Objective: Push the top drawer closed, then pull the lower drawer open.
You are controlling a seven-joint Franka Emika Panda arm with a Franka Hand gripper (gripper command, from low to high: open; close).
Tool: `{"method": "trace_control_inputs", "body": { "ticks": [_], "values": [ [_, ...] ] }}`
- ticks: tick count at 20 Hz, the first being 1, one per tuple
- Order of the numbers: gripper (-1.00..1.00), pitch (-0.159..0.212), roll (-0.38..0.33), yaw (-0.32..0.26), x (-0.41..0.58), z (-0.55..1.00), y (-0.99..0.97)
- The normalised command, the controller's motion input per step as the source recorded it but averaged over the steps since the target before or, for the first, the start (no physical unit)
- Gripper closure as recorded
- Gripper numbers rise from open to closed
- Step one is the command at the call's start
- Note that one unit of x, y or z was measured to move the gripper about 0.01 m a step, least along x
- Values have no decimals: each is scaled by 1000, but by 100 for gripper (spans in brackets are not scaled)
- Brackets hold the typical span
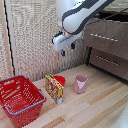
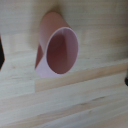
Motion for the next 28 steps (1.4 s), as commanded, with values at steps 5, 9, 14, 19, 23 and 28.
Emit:
{"method": "trace_control_inputs", "body": {
  "ticks": [5, 9, 14, 19, 23, 28],
  "values": [
    [-100, 0, -369, 182, -157, 0, -105],
    [-100, -2, -375, 181, -140, 0, -118],
    [-100, 0, -375, 156, -22, 0, -35],
    [-100, 0, -375, 138, 0, 2, 0],
    [-100, 0, -375, 109, 20, 40, 0],
    [-100, 2, -370, 47, 119, 173, 5]
  ]
}}
